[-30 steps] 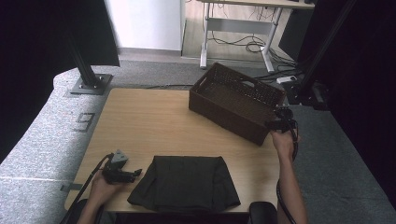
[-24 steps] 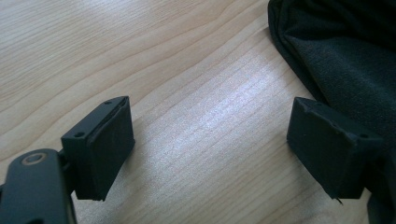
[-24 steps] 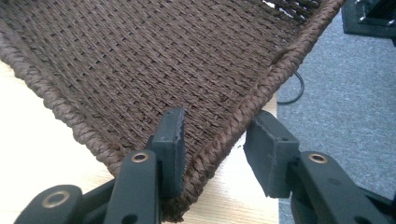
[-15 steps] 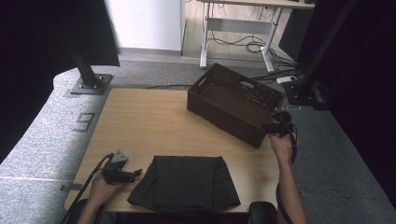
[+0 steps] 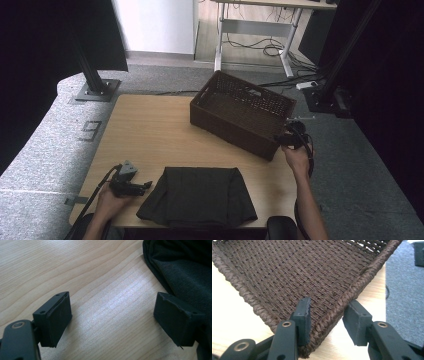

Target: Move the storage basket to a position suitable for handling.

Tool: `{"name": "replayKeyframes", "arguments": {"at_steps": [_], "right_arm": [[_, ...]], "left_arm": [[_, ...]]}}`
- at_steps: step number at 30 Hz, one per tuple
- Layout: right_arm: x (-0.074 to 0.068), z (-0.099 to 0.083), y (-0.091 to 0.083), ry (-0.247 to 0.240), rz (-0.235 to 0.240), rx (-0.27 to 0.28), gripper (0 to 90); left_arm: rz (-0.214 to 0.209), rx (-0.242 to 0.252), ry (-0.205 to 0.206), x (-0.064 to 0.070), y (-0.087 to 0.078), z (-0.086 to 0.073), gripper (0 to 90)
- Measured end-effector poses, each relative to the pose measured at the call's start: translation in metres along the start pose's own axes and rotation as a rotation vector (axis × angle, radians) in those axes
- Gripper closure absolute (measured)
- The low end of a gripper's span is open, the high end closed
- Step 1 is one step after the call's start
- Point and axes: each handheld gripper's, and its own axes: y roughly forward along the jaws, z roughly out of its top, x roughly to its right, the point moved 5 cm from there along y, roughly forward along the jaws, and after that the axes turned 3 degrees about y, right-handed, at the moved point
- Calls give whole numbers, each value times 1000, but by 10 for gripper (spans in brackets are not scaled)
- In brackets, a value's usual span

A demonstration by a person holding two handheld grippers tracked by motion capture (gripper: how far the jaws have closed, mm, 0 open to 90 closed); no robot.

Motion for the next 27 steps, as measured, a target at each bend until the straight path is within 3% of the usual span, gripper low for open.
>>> {"name": "replayKeyframes", "arguments": {"at_steps": [18, 27], "right_arm": [[-43, -2, 3, -100, 92, -8, 572], [-73, -6, 3, -157, 133, -13, 572]], "left_arm": [[0, 0, 1, 0, 0, 0, 149], [0, -1, 1, 0, 0, 0, 149]]}}
